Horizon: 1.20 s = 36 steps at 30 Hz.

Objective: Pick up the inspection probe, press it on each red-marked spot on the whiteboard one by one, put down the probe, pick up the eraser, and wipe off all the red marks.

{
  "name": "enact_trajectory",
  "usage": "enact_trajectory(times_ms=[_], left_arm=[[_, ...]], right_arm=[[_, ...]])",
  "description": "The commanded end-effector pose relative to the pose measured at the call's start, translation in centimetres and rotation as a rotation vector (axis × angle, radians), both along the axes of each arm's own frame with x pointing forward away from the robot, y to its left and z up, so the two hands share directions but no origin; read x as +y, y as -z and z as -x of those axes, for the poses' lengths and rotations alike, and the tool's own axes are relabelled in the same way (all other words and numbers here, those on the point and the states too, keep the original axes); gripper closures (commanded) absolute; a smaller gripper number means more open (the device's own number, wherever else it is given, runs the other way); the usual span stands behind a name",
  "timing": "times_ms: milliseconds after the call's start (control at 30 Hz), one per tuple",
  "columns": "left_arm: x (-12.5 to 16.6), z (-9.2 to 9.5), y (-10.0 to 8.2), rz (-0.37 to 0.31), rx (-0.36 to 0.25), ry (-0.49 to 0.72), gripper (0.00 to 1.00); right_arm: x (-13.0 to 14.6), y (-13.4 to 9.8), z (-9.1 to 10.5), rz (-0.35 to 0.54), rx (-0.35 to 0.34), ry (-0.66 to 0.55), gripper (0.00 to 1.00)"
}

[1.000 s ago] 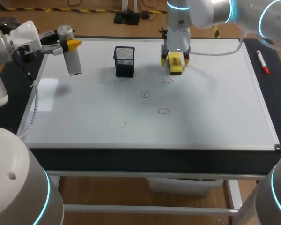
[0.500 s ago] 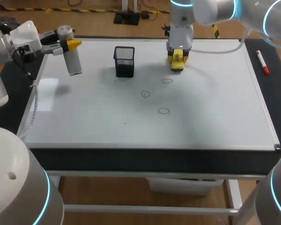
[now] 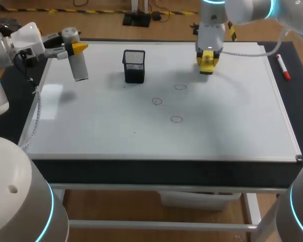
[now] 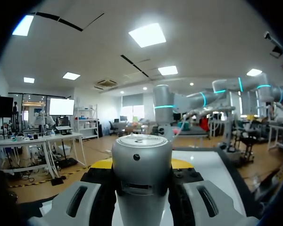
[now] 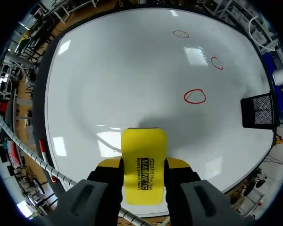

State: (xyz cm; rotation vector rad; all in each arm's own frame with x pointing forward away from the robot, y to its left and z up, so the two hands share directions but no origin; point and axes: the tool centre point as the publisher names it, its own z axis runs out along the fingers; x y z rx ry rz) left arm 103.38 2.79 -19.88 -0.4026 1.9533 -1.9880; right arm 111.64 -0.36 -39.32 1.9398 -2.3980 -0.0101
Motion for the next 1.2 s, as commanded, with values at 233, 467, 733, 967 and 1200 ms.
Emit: enact_trajectory(times_ms=[233, 467, 733, 967, 1200], left_arm=[[0.0, 0.0, 0.1, 0.004, -0.005, 0.001, 1.0], [0.0, 0.0, 0.1, 0.004, -0.005, 0.001, 1.0], [0.0, 0.0, 0.1, 0.004, -0.005, 0.001, 1.0], [0.0, 0.0, 0.1, 0.004, -0.005, 0.001, 1.0], [0.0, 0.0, 0.1, 0.004, -0.005, 0.001, 1.0]], right_arm=[[-5.5, -1.1, 2.8, -0.013, -0.016, 0.081, 1.0], [-8.3, -1.3, 4.4, -0.033, -0.014, 0.146, 1.0], [-11.4, -1.3, 5.7, -0.02, -0.007, 0.195, 1.0], [-12.8, -1.8, 6.3, -0.044, -0.008, 0.225, 1.0], [-12.8, -1.8, 6.3, -0.044, -0.008, 0.225, 1.0]])
